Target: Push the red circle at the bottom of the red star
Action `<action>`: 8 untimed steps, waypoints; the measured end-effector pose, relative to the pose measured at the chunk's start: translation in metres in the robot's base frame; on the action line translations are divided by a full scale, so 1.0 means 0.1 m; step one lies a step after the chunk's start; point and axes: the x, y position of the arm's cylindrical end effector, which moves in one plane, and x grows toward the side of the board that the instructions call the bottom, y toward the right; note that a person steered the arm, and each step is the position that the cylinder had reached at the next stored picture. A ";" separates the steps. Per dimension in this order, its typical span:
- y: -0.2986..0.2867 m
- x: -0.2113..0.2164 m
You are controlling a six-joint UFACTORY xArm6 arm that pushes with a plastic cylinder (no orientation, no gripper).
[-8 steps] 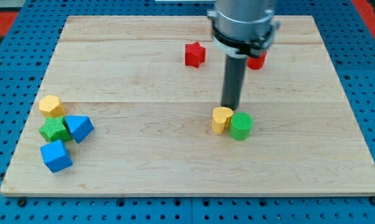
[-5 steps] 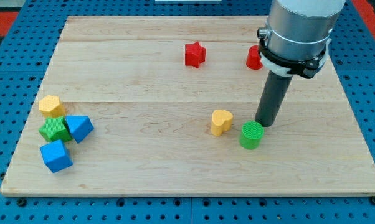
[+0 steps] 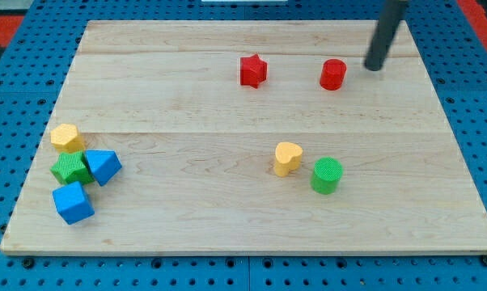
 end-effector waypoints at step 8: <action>-2.56 0.86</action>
